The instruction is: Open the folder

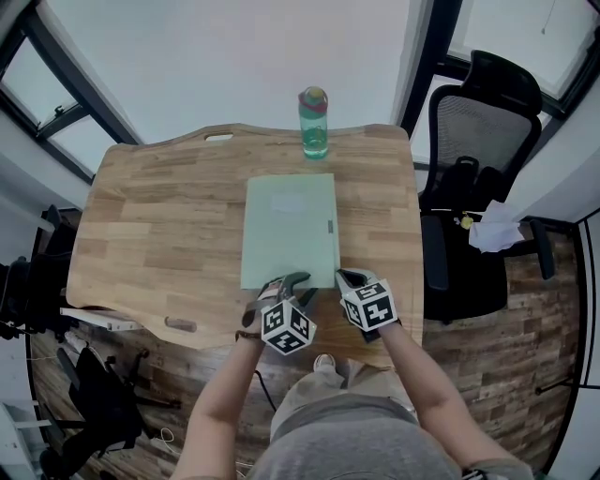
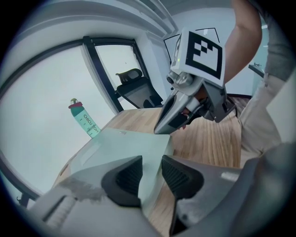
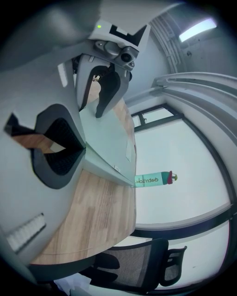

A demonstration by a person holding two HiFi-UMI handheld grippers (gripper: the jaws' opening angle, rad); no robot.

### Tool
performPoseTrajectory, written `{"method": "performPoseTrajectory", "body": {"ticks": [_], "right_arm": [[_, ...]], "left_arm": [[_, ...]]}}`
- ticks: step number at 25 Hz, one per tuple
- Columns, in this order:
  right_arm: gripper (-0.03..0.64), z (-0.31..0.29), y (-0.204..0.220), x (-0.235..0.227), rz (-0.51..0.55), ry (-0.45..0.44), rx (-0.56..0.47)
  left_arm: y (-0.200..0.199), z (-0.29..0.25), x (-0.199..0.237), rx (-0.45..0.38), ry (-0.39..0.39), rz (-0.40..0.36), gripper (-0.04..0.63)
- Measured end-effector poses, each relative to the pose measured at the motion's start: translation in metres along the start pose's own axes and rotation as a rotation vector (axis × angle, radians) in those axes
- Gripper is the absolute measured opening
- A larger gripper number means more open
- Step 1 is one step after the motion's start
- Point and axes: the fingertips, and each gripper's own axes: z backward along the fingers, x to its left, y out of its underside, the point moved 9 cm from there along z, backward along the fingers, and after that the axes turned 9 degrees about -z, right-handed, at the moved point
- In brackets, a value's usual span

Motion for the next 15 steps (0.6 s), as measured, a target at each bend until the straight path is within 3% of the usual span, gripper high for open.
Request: {"method": "performPoseTrajectory", "body": {"ticks": [15], "right_arm": [[0.002,0.001,0.000,0.004,-0.028,0.061,-0.013]], "left_arm": [[-0.001,0.049,0.013,-0.115,-0.097,0.083,0.094]]}}
